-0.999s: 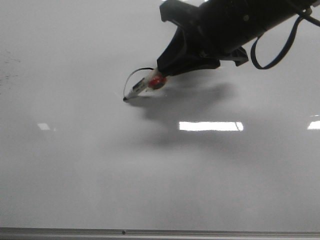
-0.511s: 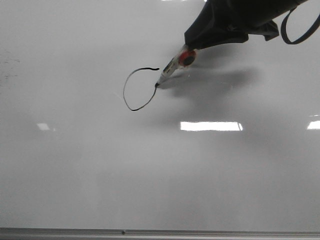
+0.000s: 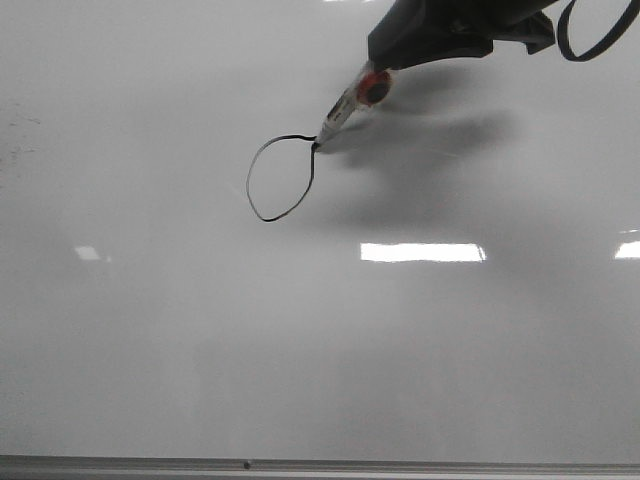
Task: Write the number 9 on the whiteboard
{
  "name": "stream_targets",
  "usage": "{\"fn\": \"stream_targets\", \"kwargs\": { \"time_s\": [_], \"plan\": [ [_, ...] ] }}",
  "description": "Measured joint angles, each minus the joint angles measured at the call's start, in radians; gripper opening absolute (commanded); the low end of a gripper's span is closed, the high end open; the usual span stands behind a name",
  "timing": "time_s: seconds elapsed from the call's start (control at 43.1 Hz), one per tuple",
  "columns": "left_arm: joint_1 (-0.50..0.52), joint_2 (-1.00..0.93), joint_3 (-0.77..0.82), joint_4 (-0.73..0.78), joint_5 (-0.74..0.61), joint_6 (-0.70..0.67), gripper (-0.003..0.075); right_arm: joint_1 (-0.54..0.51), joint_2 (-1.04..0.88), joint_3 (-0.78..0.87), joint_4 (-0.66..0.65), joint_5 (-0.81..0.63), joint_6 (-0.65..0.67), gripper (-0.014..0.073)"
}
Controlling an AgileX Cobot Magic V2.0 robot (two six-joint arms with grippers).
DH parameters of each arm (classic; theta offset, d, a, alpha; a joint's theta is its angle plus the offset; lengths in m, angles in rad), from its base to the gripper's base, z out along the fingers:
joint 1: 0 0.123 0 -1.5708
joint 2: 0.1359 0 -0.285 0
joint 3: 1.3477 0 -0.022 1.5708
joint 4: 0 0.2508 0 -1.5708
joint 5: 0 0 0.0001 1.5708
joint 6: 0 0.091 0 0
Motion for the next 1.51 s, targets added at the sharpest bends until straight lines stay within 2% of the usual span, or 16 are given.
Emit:
{"fn": "stream_targets", "kwargs": {
  "time_s": [0.255, 0.627, 0.836, 0.906, 0.975, 1.138, 1.208, 1.324, 1.51],
  "plan": [
    [0.000, 0.010, 0.000, 0.000, 0.000, 0.000, -0.0019, 0.008, 0.011, 0.000, -0.024, -0.002, 0.002, -0.0060],
    [0.000, 0.010, 0.000, 0.000, 0.000, 0.000, -0.0019, 0.081, 0.122, 0.104, -0.035, -0.018, 0.004, -0.0060],
    [0.000, 0.010, 0.000, 0.000, 0.000, 0.000, -0.0013, 0.081, 0.083, 0.104, -0.046, 0.008, -0.012, -0.0060],
    [0.000, 0.010, 0.000, 0.000, 0.000, 0.000, 0.0033, 0.079, 0.040, 0.104, -0.056, 0.054, -0.024, -0.0060],
    [0.000, 0.010, 0.000, 0.000, 0.000, 0.000, 0.0136, 0.077, -0.009, 0.104, -0.076, 0.131, -0.030, -0.0060],
    [0.000, 0.023, -0.017, 0.000, 0.000, 0.000, 0.0533, 0.077, -0.087, 0.073, -0.176, 0.398, -0.034, -0.0060],
    [0.000, 0.043, -0.042, -0.002, 0.004, 0.000, 0.0599, 0.079, -0.095, 0.041, -0.195, 0.518, -0.034, -0.0060],
    [0.000, 0.101, -0.083, -0.034, 0.036, 0.012, 0.0559, 0.103, -0.098, -0.007, -0.210, 0.634, -0.034, -0.0060],
    [-0.043, 0.176, -0.101, -0.157, 0.062, 0.118, 0.0366, 0.207, -0.098, -0.058, -0.217, 0.701, -0.034, -0.0060]
  ]
}}
